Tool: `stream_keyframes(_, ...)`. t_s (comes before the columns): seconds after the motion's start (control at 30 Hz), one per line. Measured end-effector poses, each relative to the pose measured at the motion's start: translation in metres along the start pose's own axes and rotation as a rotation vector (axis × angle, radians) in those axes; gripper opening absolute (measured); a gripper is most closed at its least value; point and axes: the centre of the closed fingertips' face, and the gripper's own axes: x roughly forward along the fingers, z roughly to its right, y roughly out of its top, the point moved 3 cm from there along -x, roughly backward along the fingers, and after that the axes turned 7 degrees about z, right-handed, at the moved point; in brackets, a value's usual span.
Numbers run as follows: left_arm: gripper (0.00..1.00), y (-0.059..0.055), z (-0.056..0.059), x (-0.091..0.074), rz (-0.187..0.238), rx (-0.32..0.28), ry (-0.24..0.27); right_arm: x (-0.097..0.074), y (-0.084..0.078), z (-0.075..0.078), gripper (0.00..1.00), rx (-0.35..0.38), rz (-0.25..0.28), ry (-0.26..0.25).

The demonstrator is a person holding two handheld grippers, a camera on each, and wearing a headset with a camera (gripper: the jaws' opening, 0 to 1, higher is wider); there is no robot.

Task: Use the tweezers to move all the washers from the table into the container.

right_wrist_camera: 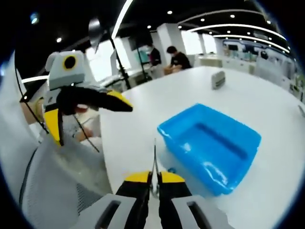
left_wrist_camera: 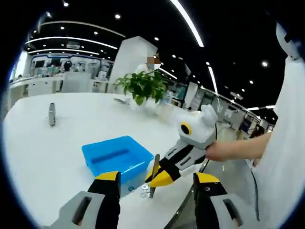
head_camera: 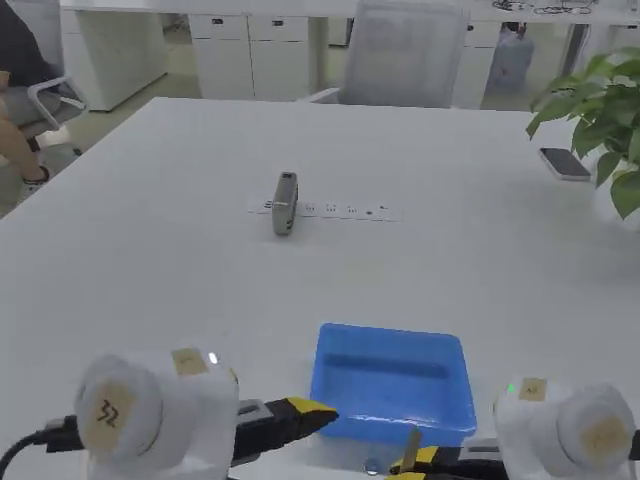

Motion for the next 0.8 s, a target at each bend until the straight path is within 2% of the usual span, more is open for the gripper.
stream_keyframes(0.07, 0.72, 0.001, -0.003, -0.003, 0.053, -0.009, 0.052, -0.002, 0.0, 0.0, 0.02, 0.043, 0.014, -0.005)
stream_keyframes(0.1, 0.77, 0.004, -0.006, -0.005, 0.102, -0.013, 0.094, -0.004, -0.001, 0.001, 0.02, 0.058, 0.02, -0.009)
stream_keyframes(0.17, 0.87, 0.005, -0.01, -0.009, 0.154, -0.022, 0.152, -0.007, -0.002, 0.001, 0.02, 0.084, 0.025, -0.006)
stream_keyframes(0.23, 0.92, 0.008, -0.012, -0.012, 0.196, 0.012, 0.192, -0.011, -0.001, -0.002, 0.03, 0.098, 0.038, -0.009)
stream_keyframes(0.3, 0.94, 0.012, -0.016, -0.015, 0.219, 0.076, 0.234, -0.016, 0.003, -0.004, 0.03, 0.115, 0.059, -0.009)
stream_keyframes(0.37, 0.95, 0.015, -0.019, -0.017, 0.238, 0.123, 0.264, -0.02, 0.008, -0.007, 0.03, 0.124, 0.081, -0.016)
stream_keyframes(0.47, 0.98, 0.016, -0.018, -0.017, 0.244, 0.161, 0.278, -0.027, 0.017, -0.008, 0.03, 0.136, 0.113, -0.03)
stream_keyframes(0.7, 0.97, 0.016, -0.02, -0.018, 0.236, 0.21, 0.294, -0.039, 0.038, -0.001, 0.03, 0.128, 0.167, -0.091)
stream_keyframes(0.77, 0.96, 0.015, -0.021, -0.018, 0.229, 0.215, 0.299, -0.044, 0.045, 0.004, 0.03, 0.134, 0.189, -0.126)
stream_keyframes(0.8, 0.95, 0.015, -0.021, -0.018, 0.225, 0.215, 0.301, -0.047, 0.05, 0.01, 0.03, 0.139, 0.214, -0.164)
